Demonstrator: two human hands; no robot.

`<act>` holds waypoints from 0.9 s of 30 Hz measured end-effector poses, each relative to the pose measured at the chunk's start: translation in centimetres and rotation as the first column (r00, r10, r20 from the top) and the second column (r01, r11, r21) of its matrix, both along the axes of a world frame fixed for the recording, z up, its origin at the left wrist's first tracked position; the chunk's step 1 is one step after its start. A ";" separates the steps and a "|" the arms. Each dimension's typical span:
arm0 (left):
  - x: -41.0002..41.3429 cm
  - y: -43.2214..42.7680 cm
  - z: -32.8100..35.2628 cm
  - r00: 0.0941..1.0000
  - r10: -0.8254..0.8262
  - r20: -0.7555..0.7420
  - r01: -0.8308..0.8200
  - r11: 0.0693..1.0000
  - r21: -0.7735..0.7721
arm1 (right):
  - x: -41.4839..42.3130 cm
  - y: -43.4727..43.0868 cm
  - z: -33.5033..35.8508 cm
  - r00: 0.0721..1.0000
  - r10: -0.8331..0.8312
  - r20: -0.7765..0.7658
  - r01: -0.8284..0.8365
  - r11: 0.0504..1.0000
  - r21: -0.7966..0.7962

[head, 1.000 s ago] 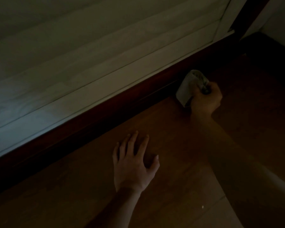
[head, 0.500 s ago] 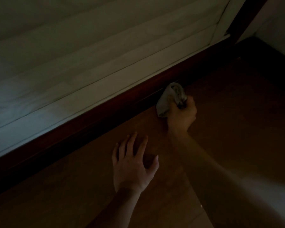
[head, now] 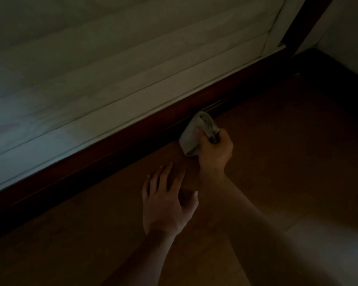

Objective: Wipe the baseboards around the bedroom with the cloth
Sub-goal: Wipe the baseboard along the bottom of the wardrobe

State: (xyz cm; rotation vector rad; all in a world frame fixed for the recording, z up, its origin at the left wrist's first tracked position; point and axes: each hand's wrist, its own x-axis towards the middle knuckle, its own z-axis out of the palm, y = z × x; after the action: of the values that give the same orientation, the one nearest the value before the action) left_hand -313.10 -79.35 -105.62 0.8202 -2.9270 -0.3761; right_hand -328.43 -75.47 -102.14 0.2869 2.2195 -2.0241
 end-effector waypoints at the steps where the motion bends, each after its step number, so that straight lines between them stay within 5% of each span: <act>1: 0.0 0.0 0.1 1.000 0.000 0.000 0.000 1.000 0.001 | -0.4 -0.1 0.1 0.998 -0.056 0.009 0.056 0.998 -0.009; 5: 0.1 -0.2 0.4 1.000 0.005 -0.024 -0.004 0.999 0.038 | 0.3 -1.5 1.0 0.993 -0.115 0.001 0.115 0.993 0.004; 11: 0.4 -0.2 0.0 0.998 -0.027 -0.056 0.029 0.999 0.029 | 1.9 0.2 0.1 0.959 0.276 0.071 -0.267 0.957 -0.118; 16: 0.0 0.1 1.0 0.998 -0.032 0.047 0.032 0.999 0.006 | -1.1 2.4 0.6 0.976 0.216 0.034 -0.211 0.970 -0.119; 27: -5.5 2.3 -0.4 0.996 -0.087 -0.021 0.087 0.996 0.013 | -12.8 5.6 1.9 0.974 0.153 -0.164 -0.135 0.984 0.118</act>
State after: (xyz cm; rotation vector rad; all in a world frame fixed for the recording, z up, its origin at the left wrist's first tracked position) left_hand -318.63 -77.09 -106.07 0.6883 -2.9512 -0.4082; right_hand -341.20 -69.90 -100.27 -0.0422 2.3763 -1.9253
